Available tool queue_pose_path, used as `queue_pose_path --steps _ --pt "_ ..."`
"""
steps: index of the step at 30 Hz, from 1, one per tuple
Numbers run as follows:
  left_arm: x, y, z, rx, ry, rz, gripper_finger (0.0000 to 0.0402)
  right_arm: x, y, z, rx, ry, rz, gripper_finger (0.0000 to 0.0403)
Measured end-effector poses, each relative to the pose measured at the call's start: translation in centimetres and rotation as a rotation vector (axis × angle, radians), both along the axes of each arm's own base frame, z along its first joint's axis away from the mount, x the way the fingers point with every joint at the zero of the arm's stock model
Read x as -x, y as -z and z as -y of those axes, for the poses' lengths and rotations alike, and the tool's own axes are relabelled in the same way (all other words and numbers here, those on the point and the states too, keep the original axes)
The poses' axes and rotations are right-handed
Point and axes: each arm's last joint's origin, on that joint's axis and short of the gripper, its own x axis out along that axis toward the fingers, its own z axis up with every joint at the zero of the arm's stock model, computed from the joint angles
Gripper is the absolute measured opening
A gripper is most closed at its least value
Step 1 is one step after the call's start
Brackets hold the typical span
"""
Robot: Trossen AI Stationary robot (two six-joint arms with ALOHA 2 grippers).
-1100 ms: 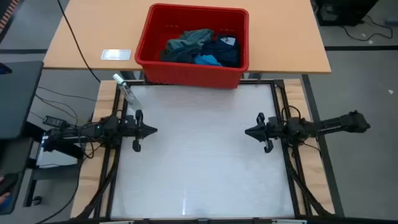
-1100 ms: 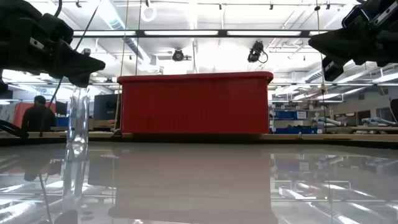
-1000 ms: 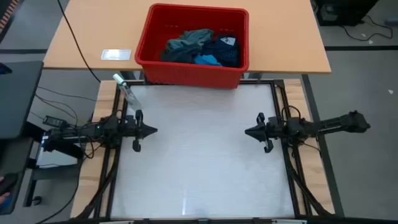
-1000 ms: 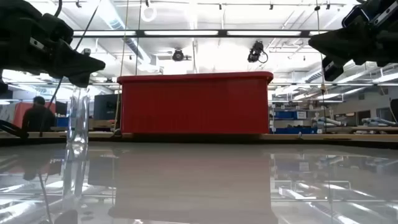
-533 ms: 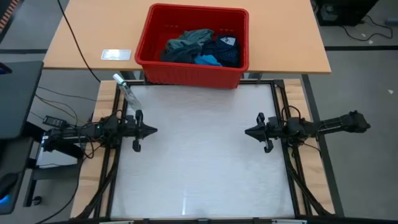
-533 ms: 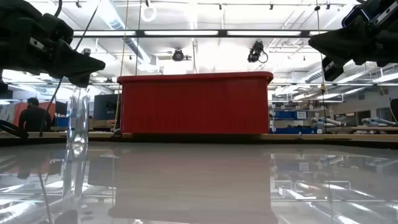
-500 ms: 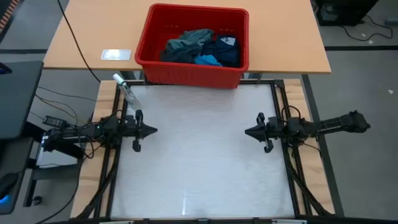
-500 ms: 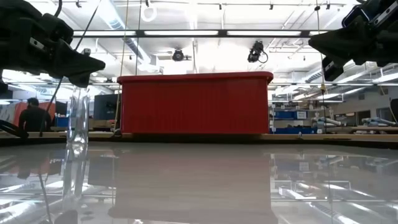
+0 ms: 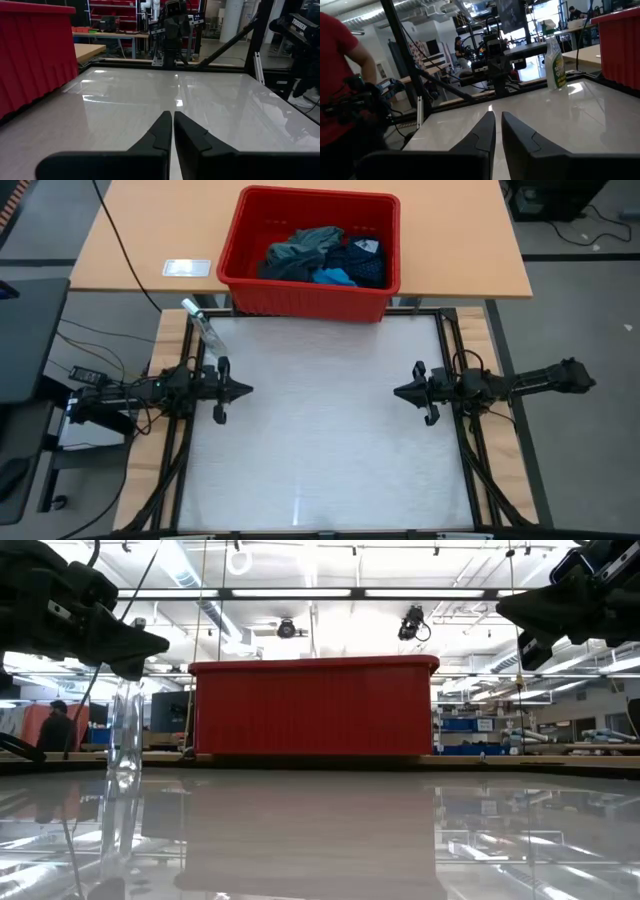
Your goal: Fold laundry
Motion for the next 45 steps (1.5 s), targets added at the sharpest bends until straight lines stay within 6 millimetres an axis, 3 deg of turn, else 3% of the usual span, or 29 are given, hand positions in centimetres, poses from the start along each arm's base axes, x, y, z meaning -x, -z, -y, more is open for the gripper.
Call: queue_pose_path --steps 12,18,23,29,32,36,38,41,42,45 --pt "0.0 -0.1 0.0 -0.010 -0.001 0.013 0.0025 0.0 0.0 0.0 0.000 0.000 0.000 0.0041" --pt "0.0 -1.1 -0.1 -0.274 -0.038 0.101 0.0025 0.0 0.0 0.0 0.000 0.000 0.000 0.0041" --pt "0.2 -2.0 -0.2 -0.296 -0.101 0.181 0.0025 0.0 0.1 0.0 0.013 0.002 -0.005 0.0041" --pt "0.1 -2.1 -0.2 0.043 -0.078 0.226 0.0025 0.1 0.3 1.6 0.294 0.371 -0.076 0.0041" --pt "0.1 -2.1 -0.2 0.190 -0.068 0.237 0.0025 0.2 0.2 1.9 0.322 0.454 -0.089 0.0041" --pt "0.2 -2.4 -0.3 0.248 -0.069 0.270 0.0025 0.2 0.1 2.0 0.323 0.447 -0.082 0.0041" --pt "0.3 -2.7 -0.5 0.416 -0.148 0.339 0.0025 0.2 -0.2 2.0 0.320 0.431 -0.046 0.0041" --pt "0.6 -2.9 -1.6 0.918 -0.437 0.550 0.0025 0.2 -0.6 2.0 0.315 0.412 0.002 0.0041" --pt "0.7 -2.8 -1.8 1.010 -0.496 0.615 0.0025 0.3 -0.9 2.0 0.306 0.402 0.037 0.0041" --pt "0.9 -2.9 -2.1 1.030 -0.561 0.670 0.0025 0.5 -1.9 2.2 0.270 0.474 0.133 0.0041"
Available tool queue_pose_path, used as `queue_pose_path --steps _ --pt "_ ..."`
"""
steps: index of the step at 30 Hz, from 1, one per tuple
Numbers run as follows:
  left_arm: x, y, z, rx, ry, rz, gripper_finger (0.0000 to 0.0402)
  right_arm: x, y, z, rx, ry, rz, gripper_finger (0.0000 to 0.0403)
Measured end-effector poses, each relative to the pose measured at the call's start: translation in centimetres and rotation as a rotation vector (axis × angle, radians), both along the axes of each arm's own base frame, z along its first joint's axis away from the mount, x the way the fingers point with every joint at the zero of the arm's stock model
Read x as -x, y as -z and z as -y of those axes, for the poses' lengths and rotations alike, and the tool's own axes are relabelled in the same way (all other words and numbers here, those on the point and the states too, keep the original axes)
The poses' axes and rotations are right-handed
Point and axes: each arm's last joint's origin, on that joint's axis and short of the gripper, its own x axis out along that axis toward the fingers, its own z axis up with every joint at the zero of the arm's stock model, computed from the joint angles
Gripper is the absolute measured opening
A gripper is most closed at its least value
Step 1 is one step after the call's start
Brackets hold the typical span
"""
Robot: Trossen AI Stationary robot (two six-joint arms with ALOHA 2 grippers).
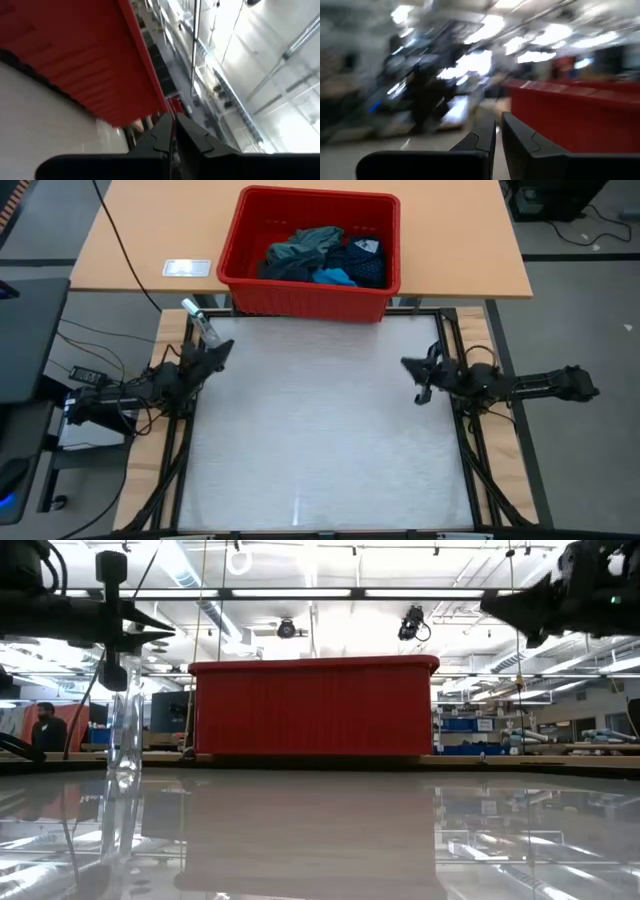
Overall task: Fold laundry
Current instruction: Fold the dark blue shorts
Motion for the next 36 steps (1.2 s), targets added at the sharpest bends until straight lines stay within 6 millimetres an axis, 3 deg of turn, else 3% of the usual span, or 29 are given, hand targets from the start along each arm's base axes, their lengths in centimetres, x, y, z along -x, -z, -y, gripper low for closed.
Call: queue_pose_path --steps 3,8,11,15,17,21,28,32,36 --pt "-0.1 0.1 0.0 -0.023 -0.012 -0.033 0.0025 0.3 -0.4 0.7 -0.197 0.143 0.135 0.0041" --pt "-0.2 0.0 -0.1 -0.026 -0.028 -0.045 0.0025 0.7 0.0 1.7 -0.730 0.263 0.493 0.0041" --pt "-0.6 0.0 -0.3 -0.041 -0.015 -0.056 0.0025 0.0 0.7 2.0 -0.871 0.156 0.438 0.0041" --pt "-1.8 -1.0 -0.8 -0.048 0.049 -0.111 0.0025 -1.3 0.1 2.3 -1.049 -0.014 0.320 0.0037" --pt "-2.6 -2.6 -1.2 -0.089 0.041 -0.163 0.0025 -2.0 -0.8 2.8 -1.069 -0.035 0.290 0.0034" --pt "-4.5 -6.3 -2.7 -0.167 -0.008 -0.373 0.0035 -3.9 -4.4 4.1 -0.988 -0.047 0.269 0.0032" --pt "-6.5 -12.2 -7.4 -0.180 0.046 -0.746 0.0119 -7.8 -10.2 7.0 -0.643 0.015 0.106 0.0031" --pt "-6.7 -15.2 -10.8 -0.145 0.034 -0.843 0.0165 -9.2 -11.5 8.5 -0.716 0.050 0.038 0.0032" --pt "-7.1 -17.6 -14.5 -0.173 0.047 -0.927 0.0180 -10.4 -11.9 9.4 -0.723 0.001 -0.096 0.0035"
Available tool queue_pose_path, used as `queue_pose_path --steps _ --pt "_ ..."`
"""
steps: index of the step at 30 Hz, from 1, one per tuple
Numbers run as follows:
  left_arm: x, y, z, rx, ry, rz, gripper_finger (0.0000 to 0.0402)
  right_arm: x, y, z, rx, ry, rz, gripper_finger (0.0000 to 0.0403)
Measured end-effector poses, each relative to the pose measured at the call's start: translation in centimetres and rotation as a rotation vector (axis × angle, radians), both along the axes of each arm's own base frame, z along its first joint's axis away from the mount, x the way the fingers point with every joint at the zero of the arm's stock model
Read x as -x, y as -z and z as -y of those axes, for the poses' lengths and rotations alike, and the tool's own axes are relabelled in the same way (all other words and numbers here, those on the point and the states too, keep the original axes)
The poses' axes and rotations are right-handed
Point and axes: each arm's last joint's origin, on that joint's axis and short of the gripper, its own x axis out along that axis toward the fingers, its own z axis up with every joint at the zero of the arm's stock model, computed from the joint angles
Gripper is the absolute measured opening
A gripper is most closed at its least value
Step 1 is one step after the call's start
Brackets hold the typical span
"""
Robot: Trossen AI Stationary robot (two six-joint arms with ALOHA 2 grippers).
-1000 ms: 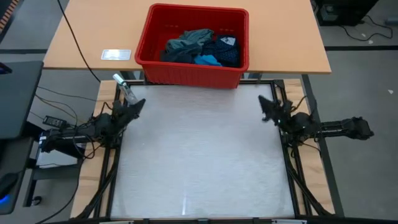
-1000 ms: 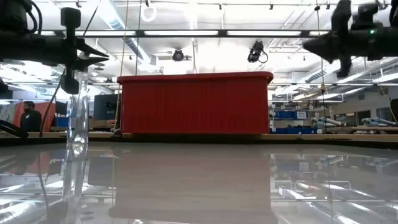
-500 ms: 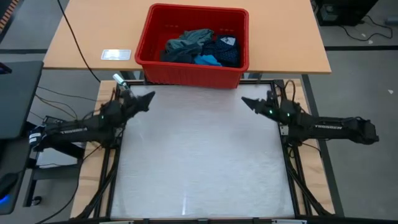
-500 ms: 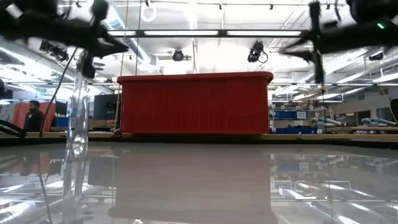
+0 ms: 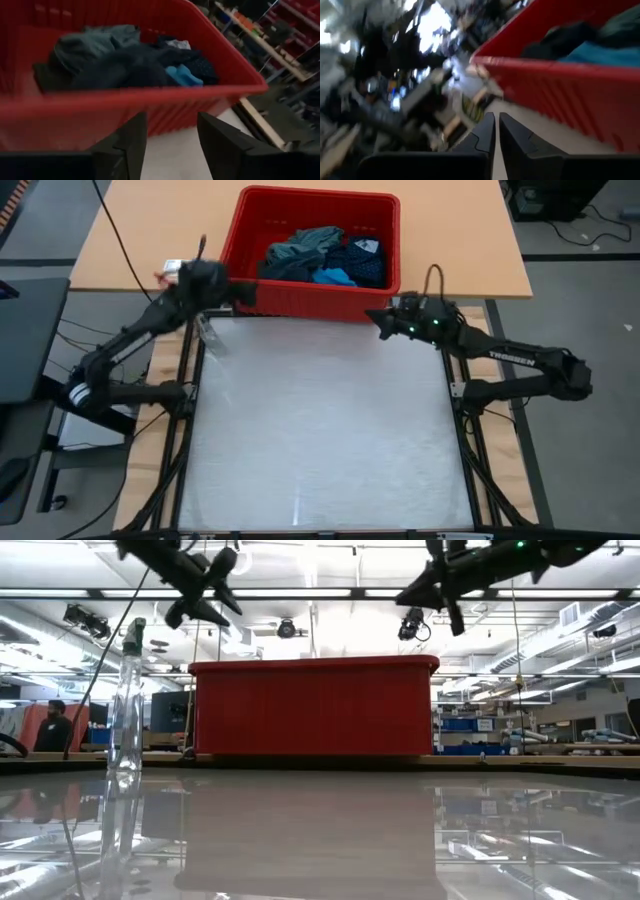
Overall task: Fold laundry
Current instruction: Fold the dark blue shorts
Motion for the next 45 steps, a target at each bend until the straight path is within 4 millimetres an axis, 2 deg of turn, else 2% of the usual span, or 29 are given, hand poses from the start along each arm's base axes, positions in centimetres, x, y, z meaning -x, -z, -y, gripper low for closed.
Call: queue_pose_path --steps 4,13,16,20,24,28,35,41,45 --pt "-1.4 -0.9 -4.2 0.004 0.036 -0.065 0.0179 -1.1 0.1 0.5 -0.007 -0.042 -0.050 0.0039" --pt "-4.6 0.7 -12.4 0.077 0.080 -0.192 0.0179 -1.2 0.2 1.4 -0.003 0.002 -0.062 0.0052" --pt "-5.5 1.0 -14.7 0.075 0.089 -0.236 0.0188 -0.8 -0.1 2.1 0.022 0.033 -0.046 0.0087" --pt "-6.9 1.7 -17.4 0.057 0.118 -0.296 0.0213 0.0 -0.1 3.3 0.004 0.093 -0.038 0.0155" --pt "-8.5 3.1 -19.4 0.043 0.186 -0.383 0.0227 0.9 0.1 4.6 -0.042 0.155 -0.041 0.0212" --pt "-9.6 4.3 -20.1 0.013 0.294 -0.502 0.0228 1.4 0.0 5.3 -0.040 0.170 -0.027 0.0236" --pt "-10.8 3.9 -19.0 -0.089 0.443 -0.580 0.0228 1.7 -0.1 5.7 -0.040 0.149 -0.014 0.0235" --pt "-11.0 4.2 -18.7 -0.051 0.449 -0.585 0.0226 1.7 -0.1 5.7 -0.044 0.150 -0.012 0.0234" --pt "-11.1 5.2 -19.3 -0.007 0.436 -0.575 0.0194 1.8 -0.1 5.7 -0.044 0.146 -0.012 0.0234"
